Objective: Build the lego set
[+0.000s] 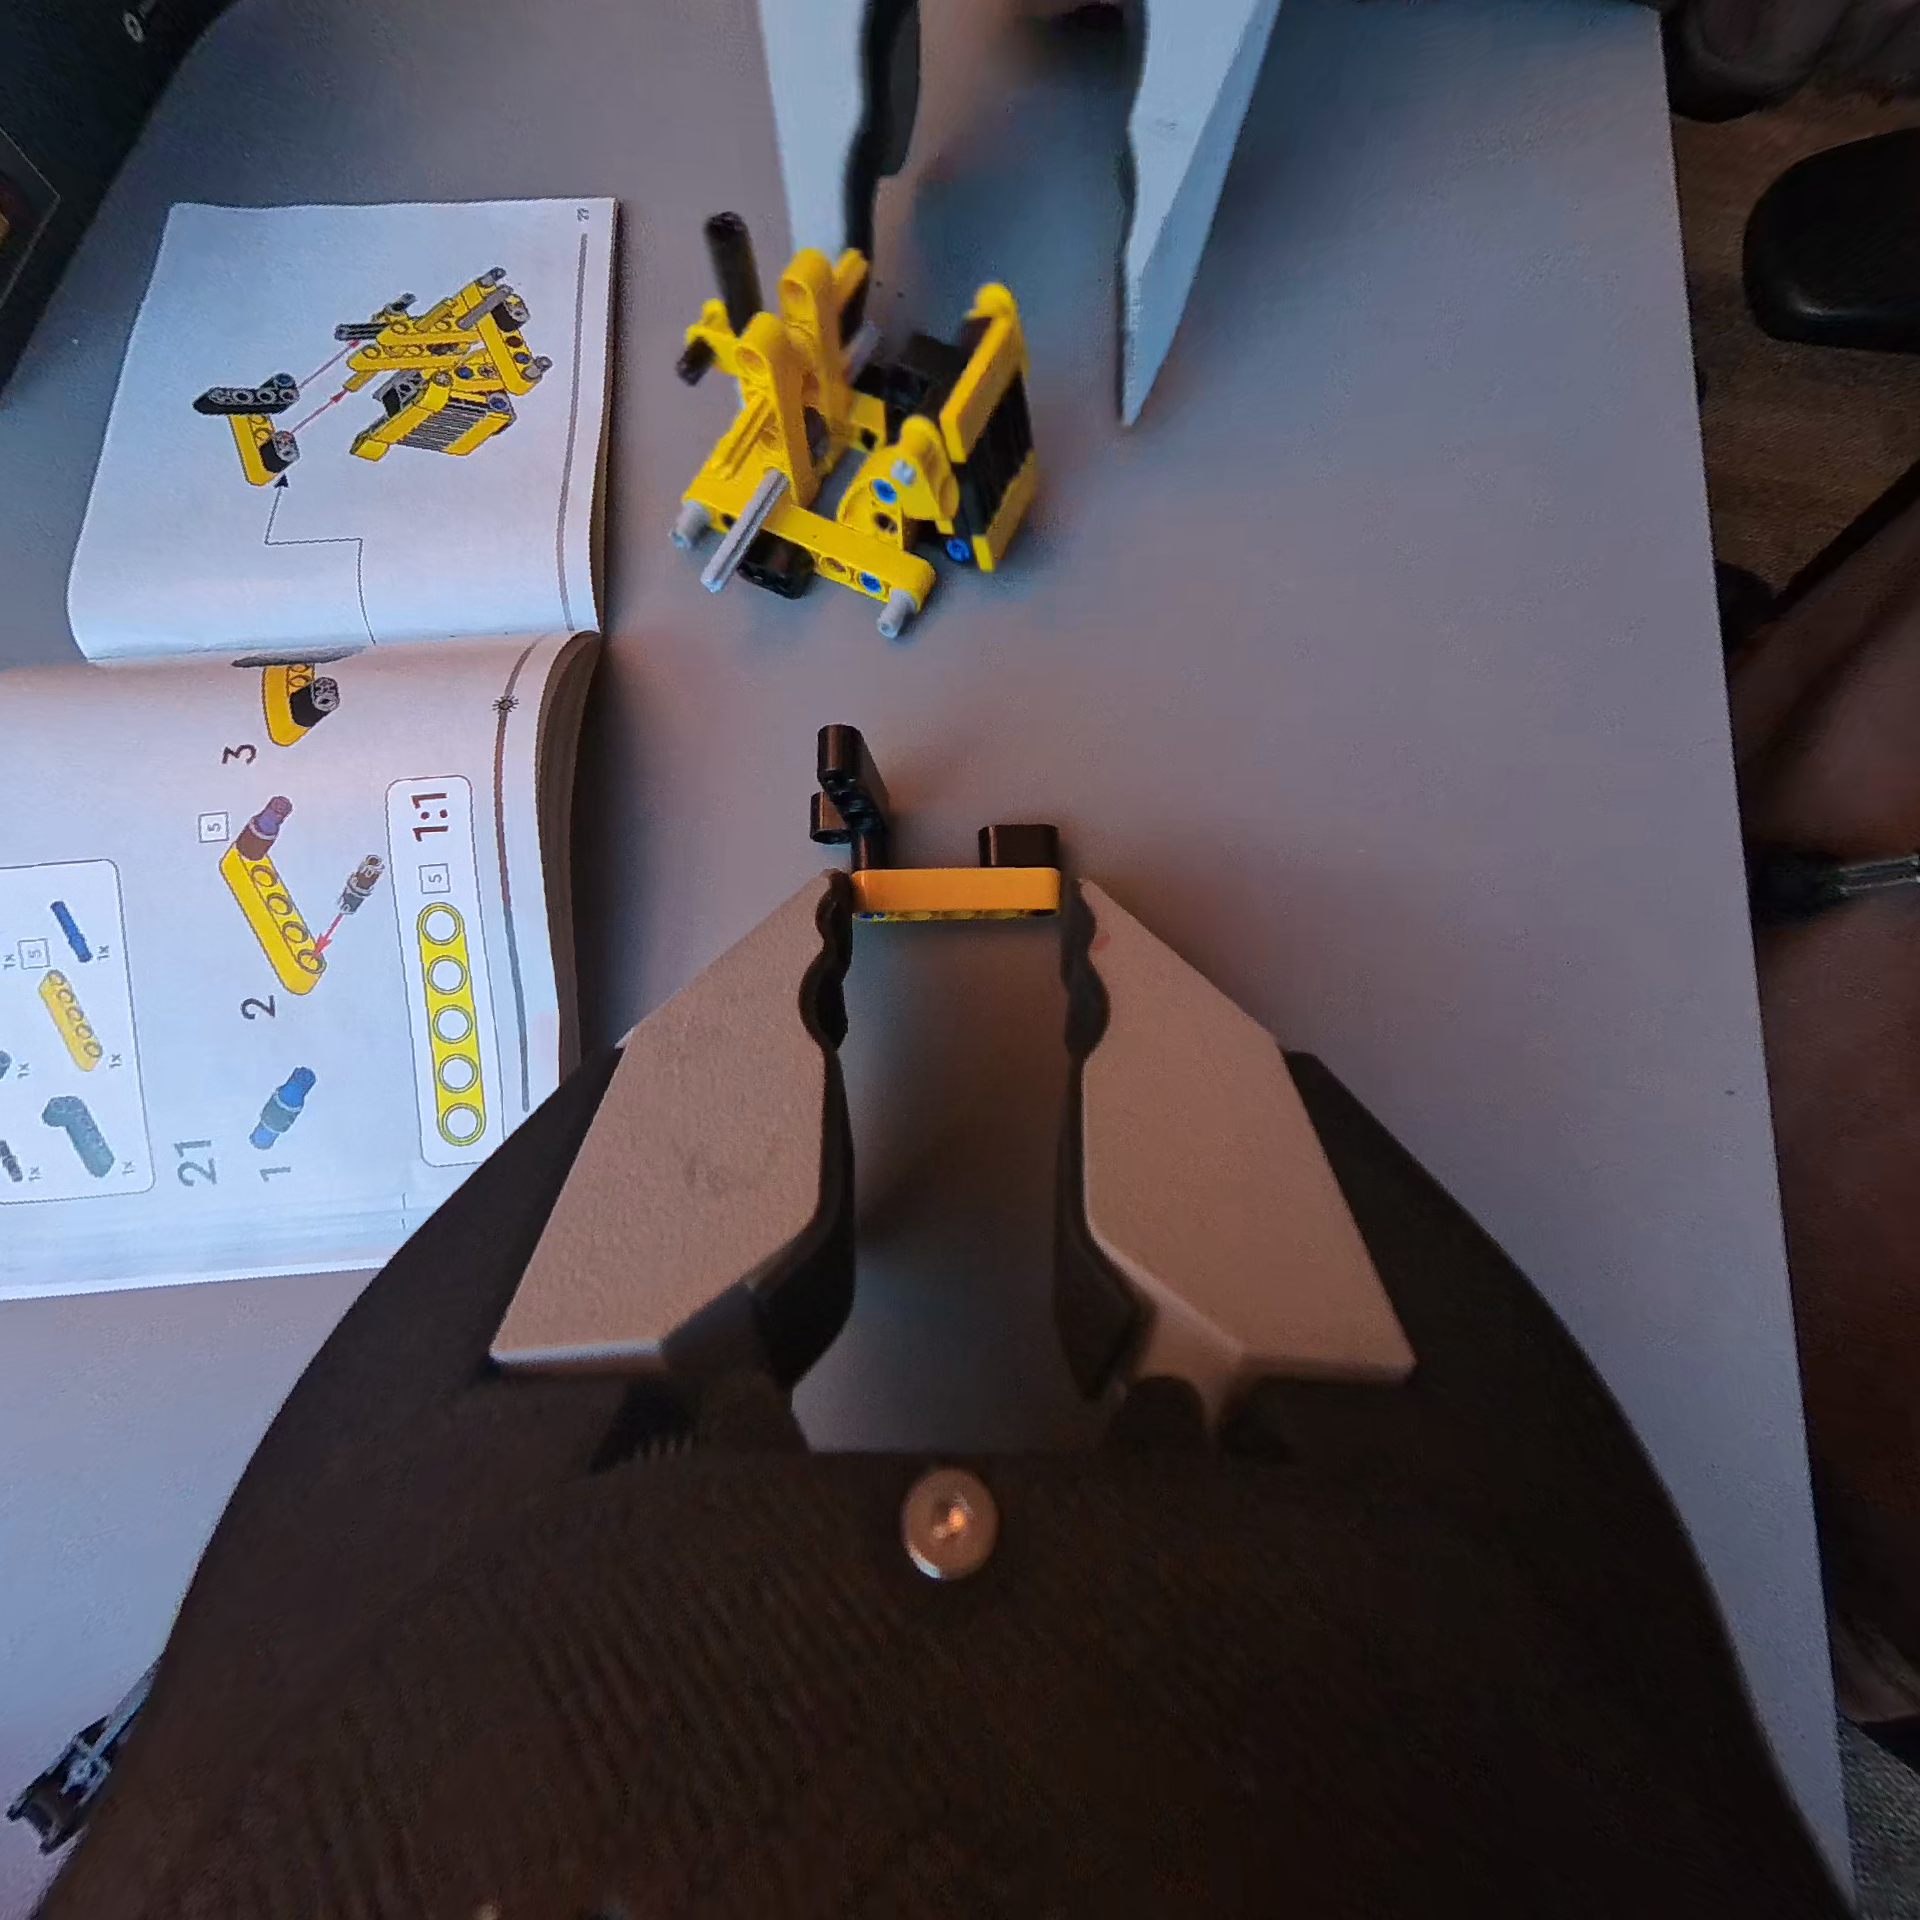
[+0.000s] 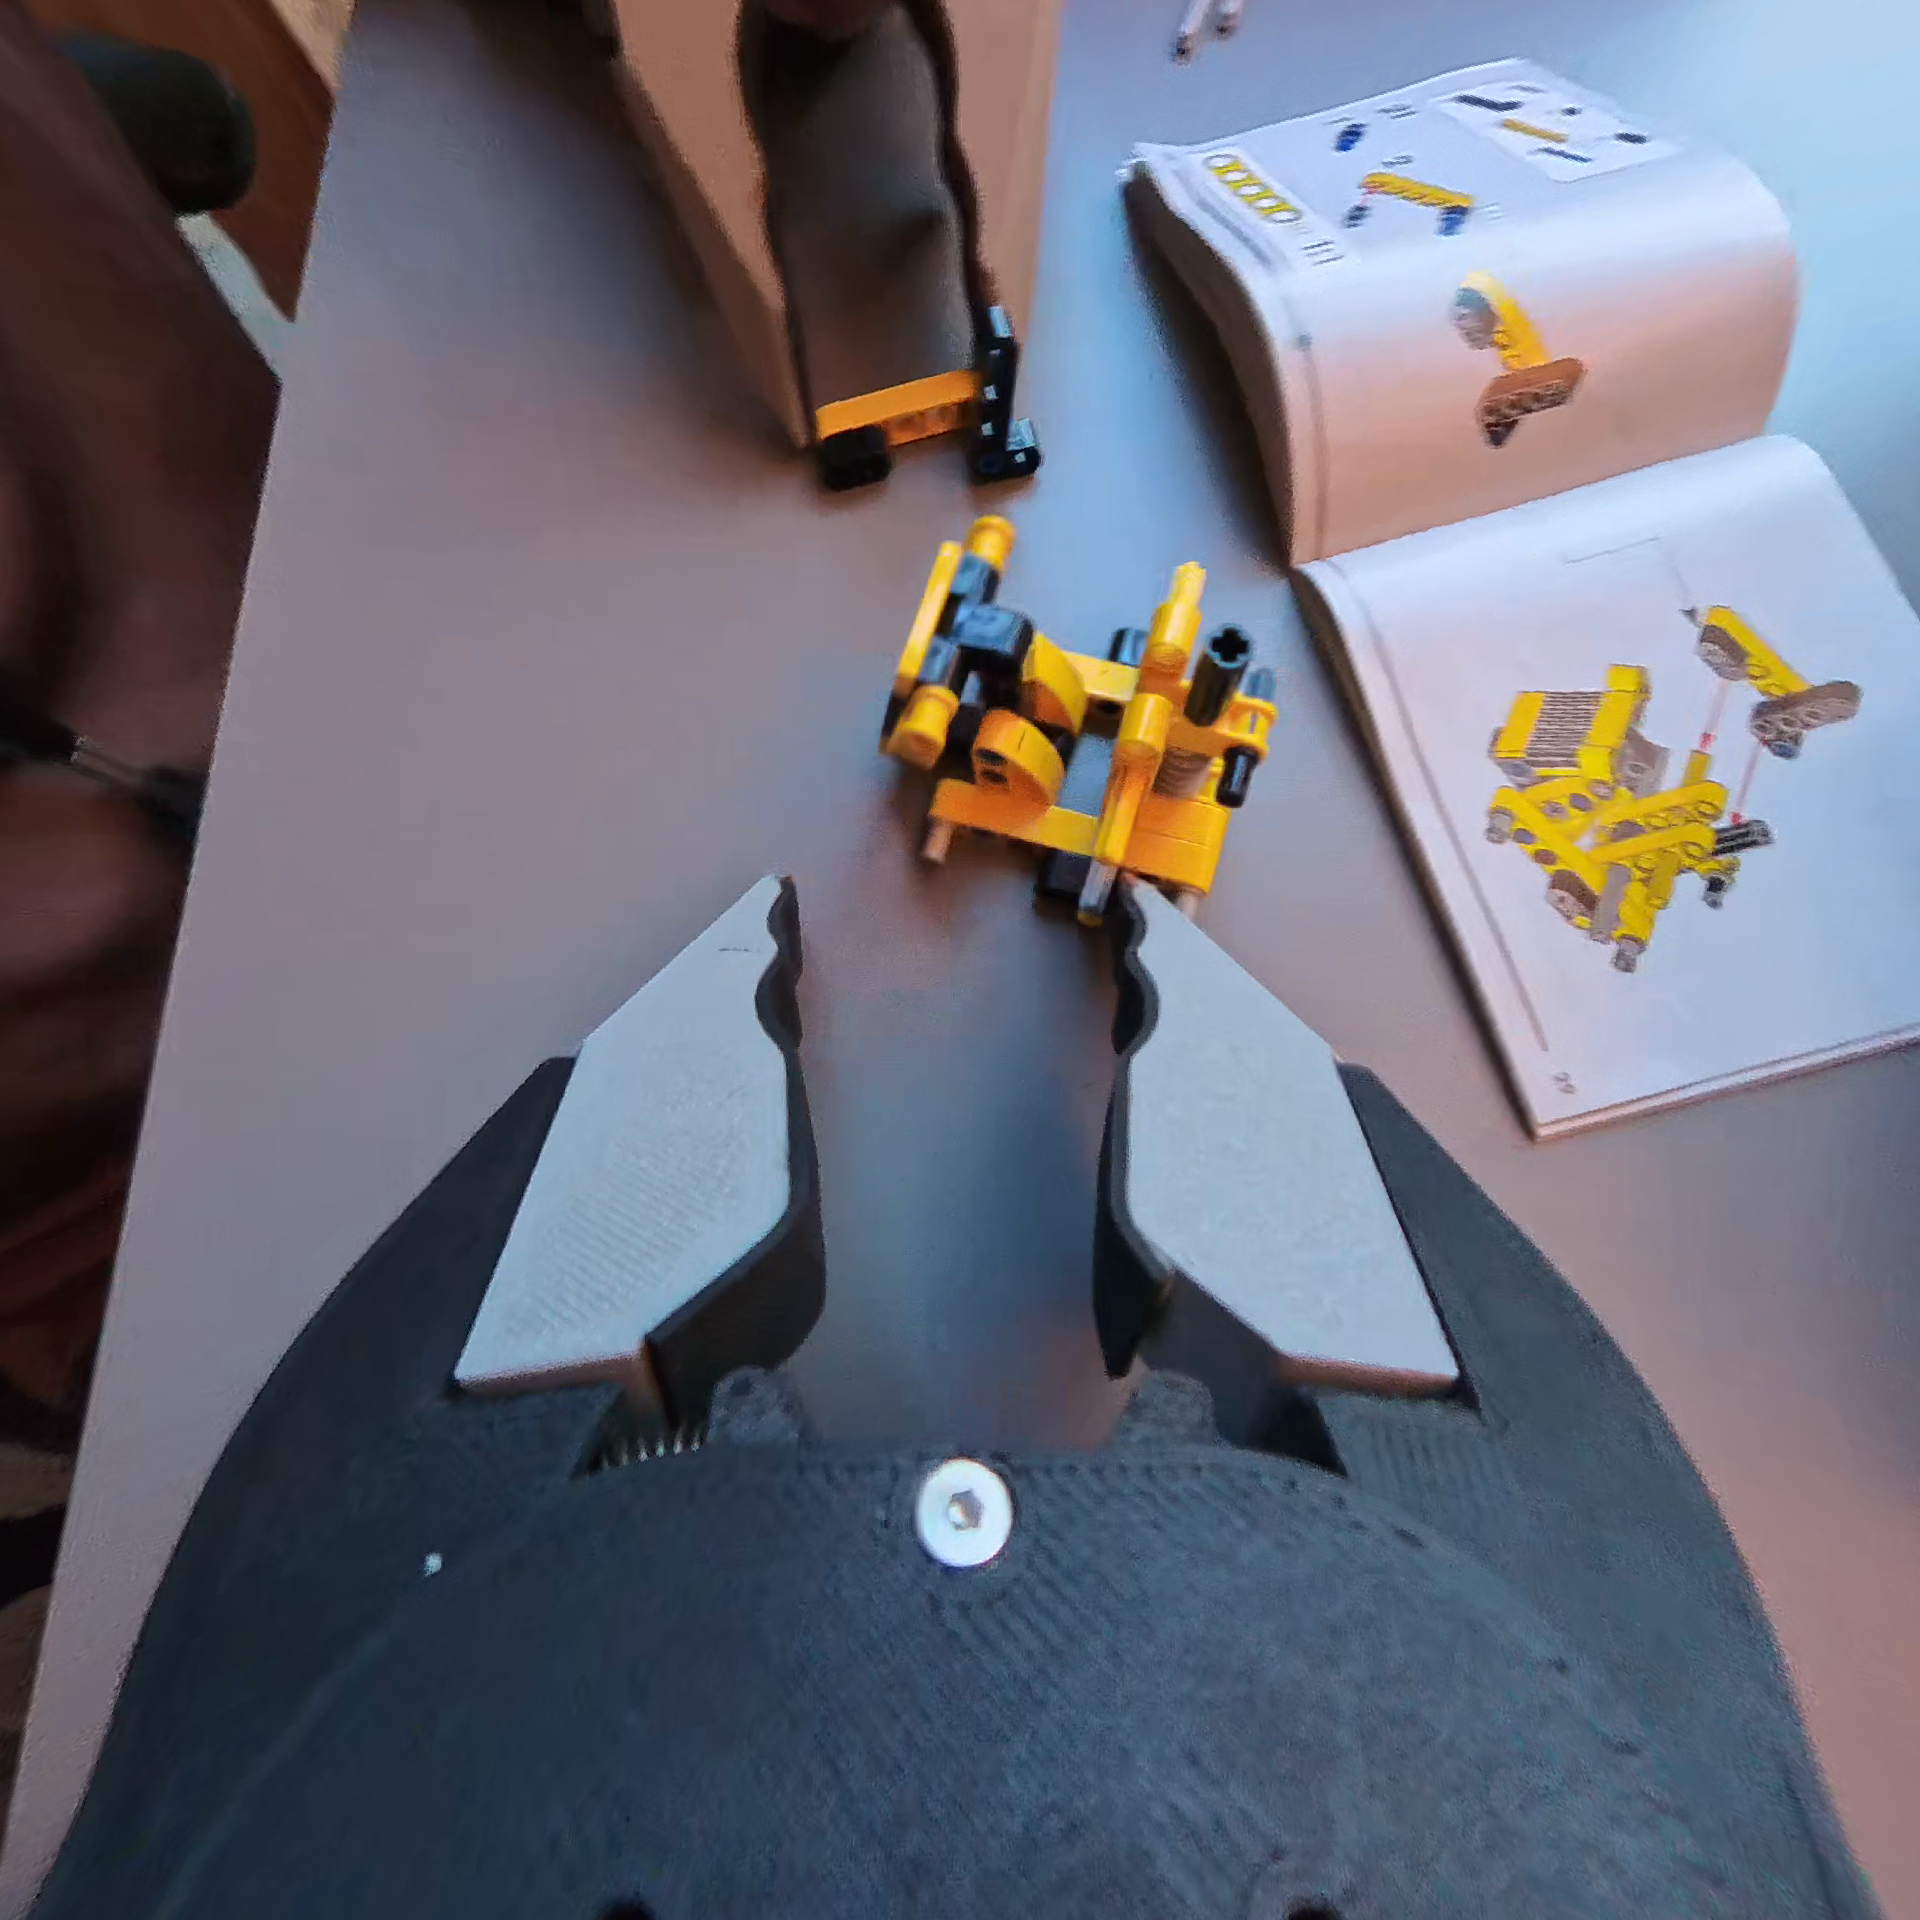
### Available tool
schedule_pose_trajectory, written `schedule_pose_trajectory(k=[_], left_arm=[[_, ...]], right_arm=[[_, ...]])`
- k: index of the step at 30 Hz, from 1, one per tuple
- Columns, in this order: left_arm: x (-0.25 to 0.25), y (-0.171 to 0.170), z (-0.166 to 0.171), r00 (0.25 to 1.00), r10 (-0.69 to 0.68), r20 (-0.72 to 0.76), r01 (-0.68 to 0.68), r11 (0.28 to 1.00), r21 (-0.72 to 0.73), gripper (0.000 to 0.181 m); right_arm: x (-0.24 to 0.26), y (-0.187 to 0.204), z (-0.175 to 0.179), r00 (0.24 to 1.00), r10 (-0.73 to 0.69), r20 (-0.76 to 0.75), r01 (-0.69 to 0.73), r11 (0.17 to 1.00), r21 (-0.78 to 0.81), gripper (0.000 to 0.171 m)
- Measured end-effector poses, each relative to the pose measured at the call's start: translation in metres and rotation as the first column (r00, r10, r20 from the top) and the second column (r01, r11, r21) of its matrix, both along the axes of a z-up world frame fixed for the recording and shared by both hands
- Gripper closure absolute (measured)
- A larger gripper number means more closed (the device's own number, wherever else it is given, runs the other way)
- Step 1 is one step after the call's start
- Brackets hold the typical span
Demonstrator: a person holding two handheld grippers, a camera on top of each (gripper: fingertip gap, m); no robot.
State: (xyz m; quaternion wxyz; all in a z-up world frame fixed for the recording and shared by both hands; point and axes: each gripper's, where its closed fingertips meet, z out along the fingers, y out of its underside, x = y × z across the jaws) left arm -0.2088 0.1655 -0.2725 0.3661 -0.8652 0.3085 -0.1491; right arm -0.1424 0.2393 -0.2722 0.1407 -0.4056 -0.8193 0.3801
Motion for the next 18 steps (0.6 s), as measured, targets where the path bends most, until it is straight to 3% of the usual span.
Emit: schedule_pose_trajectory(k=[10, 18], left_arm=[[-0.0012, -0.0009, -0.0001, 1.0, -0.001, -0.003, 0.001, 1.0, 0.002, 0.143], [-0.0013, -0.001, -0.0001, 1.0, -0.001, -0.002, 0.001, 1.0, 0.002, 0.143]], right_arm=[[-0.0033, 0.0078, -0.0011, 0.999, -0.048, -0.018, 0.049, 0.999, 0.018, 0.11], [0.0037, 0.0011, -0.0005, 1.0, -0.005, -0.01, 0.005, 1.0, 0.018, 0.114]])
